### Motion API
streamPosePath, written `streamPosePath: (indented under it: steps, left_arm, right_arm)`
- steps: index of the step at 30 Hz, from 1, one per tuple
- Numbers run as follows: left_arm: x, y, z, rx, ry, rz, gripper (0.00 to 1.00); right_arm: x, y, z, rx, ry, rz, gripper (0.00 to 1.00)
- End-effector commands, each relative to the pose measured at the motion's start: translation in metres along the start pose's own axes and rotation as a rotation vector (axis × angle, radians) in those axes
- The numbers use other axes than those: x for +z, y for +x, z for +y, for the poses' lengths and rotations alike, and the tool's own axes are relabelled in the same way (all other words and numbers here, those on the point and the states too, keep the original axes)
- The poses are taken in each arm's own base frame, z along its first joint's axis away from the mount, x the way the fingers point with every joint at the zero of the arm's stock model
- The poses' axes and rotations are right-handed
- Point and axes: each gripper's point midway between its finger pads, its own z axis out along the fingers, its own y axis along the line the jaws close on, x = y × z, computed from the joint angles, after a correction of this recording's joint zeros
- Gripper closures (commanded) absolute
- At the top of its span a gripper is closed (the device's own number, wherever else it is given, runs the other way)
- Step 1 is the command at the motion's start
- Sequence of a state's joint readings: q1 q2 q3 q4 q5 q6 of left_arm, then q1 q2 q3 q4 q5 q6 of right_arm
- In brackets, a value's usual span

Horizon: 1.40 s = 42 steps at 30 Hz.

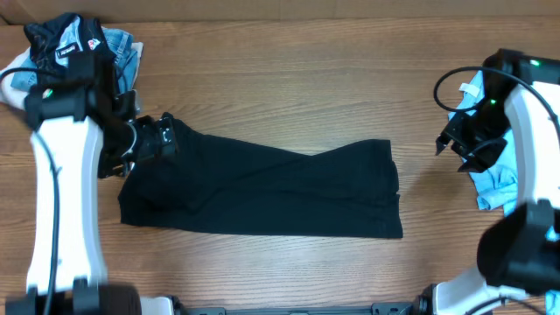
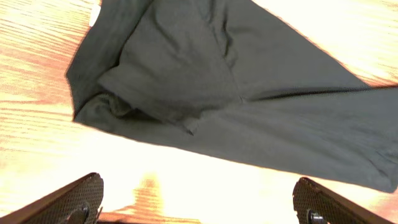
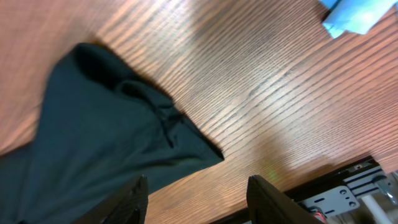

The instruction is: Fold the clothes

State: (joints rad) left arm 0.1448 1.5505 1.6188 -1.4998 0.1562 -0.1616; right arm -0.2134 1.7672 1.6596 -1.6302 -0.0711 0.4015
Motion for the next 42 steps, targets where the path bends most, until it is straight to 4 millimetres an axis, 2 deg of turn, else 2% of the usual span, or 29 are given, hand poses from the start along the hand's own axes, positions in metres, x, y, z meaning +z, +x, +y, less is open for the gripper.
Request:
streamPosePath:
  steps: [1,5,8,10,14,16,21,28,32,38,40,42]
  left_arm:
    - [-0.044,0.014,0.0,0.02,0.0,-0.14,0.0]
    - [-0.072,0.038,0.002,0.057,-0.007,-0.216,0.0]
    - [-0.085,0.059,0.004,0.105,-0.009,-0.238,0.0]
    - [-0.091,0.069,0.004,0.113,-0.007,-0.252,0.0]
    - [-0.096,0.079,0.005,0.117,-0.003,-0.281,0.0]
    - [-0.093,0.082,0.006,0.116,-0.004,-0.275,0.0]
    - [-0.085,0.084,0.007,0.111,-0.004,-0.246,0.0]
    - [-0.076,0.085,0.008,0.106,-0.006,-0.224,0.0]
    - [-0.074,0.084,0.008,0.106,-0.005,-0.222,0.0]
    - [-0.074,0.084,0.007,0.106,0.001,-0.219,0.0]
    - [-0.074,0.084,0.007,0.106,0.001,-0.22,0.0]
    - [-0.074,0.084,0.007,0.106,0.001,-0.219,0.0]
  right_arm:
    - [-0.036,0.016,-0.005,-0.021,-0.068,-0.117,0.44]
    - [-0.047,0.026,-0.015,-0.024,-0.075,-0.201,0.42]
    - [-0.04,0.028,-0.019,-0.024,-0.075,-0.23,0.41]
    - [-0.028,0.026,-0.019,-0.025,-0.073,-0.228,0.38]
    - [0.011,0.014,-0.016,-0.052,-0.071,-0.219,0.35]
    - [0.038,0.006,-0.006,-0.047,-0.119,-0.217,0.37]
    - [0.066,0.013,0.017,-0.152,-0.255,-0.174,0.37]
    - [0.104,0.03,0.021,-0.237,-0.318,-0.117,0.25]
    - [0.12,0.042,0.029,-0.297,-0.394,-0.079,0.23]
    - [0.138,0.05,0.032,-0.317,-0.427,-0.032,0.14]
    - [0.141,0.056,0.04,-0.36,-0.486,0.009,0.0]
    - [0.146,0.056,0.04,-0.356,-0.483,0.026,0.0]
